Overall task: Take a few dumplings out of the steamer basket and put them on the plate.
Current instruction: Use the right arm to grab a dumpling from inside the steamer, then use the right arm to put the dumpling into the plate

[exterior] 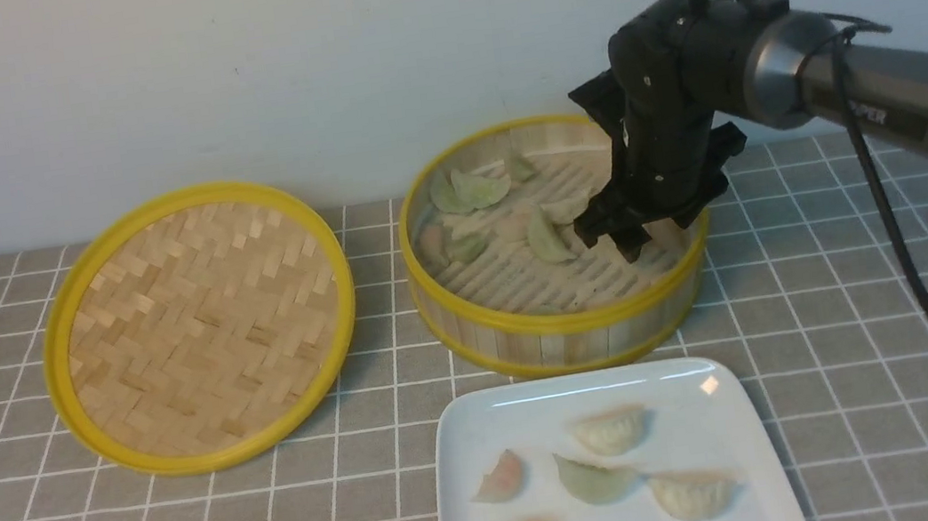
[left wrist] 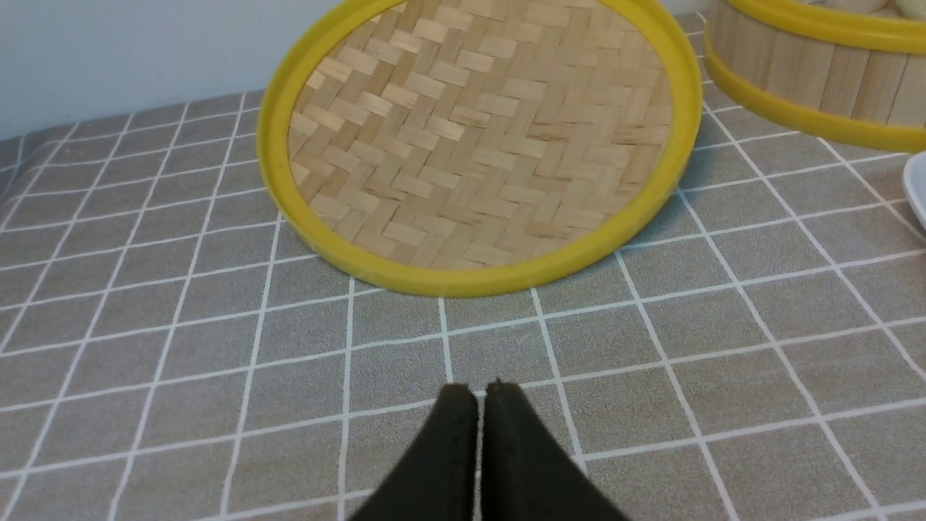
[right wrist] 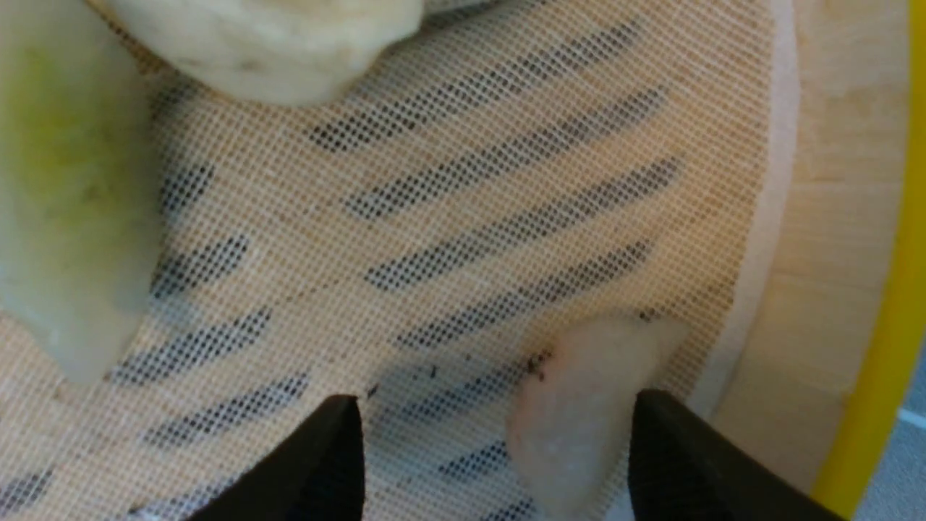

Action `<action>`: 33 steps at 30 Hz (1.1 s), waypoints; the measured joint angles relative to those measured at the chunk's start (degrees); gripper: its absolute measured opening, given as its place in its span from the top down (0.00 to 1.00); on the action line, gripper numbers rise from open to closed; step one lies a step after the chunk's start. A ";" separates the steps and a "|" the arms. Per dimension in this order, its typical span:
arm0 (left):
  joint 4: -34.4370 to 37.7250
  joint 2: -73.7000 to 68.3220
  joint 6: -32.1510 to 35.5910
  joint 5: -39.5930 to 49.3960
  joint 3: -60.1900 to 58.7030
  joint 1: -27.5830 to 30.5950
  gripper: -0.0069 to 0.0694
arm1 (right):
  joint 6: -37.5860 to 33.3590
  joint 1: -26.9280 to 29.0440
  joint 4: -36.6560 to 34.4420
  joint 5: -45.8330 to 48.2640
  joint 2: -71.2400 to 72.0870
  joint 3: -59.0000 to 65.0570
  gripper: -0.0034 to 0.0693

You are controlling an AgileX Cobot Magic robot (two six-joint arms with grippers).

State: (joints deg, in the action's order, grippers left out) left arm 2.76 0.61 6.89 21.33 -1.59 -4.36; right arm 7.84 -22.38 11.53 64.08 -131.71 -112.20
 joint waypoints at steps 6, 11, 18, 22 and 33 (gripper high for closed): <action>0.00 0.00 0.00 0.00 0.00 0.00 0.92 | 0.01 -0.25 0.13 -0.59 -0.90 -0.57 0.34; 0.00 0.00 0.00 0.00 0.00 0.00 0.92 | -1.72 -0.12 -0.14 -0.16 -1.28 -0.89 0.64; 0.00 0.00 0.00 0.00 0.00 0.00 0.92 | -2.38 0.00 -3.08 2.06 0.55 -0.78 0.73; 0.00 0.00 0.00 0.00 0.00 0.00 0.92 | -2.88 -0.97 -7.73 6.01 5.75 -0.12 0.73; 0.00 0.00 -0.13 0.05 0.00 0.00 0.92 | -6.65 -9.83 -22.17 6.50 24.84 21.35 0.73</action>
State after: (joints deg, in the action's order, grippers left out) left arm 2.76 0.61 6.77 21.38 -1.59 -4.36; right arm 1.19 -32.21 -10.64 70.58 -106.86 -90.85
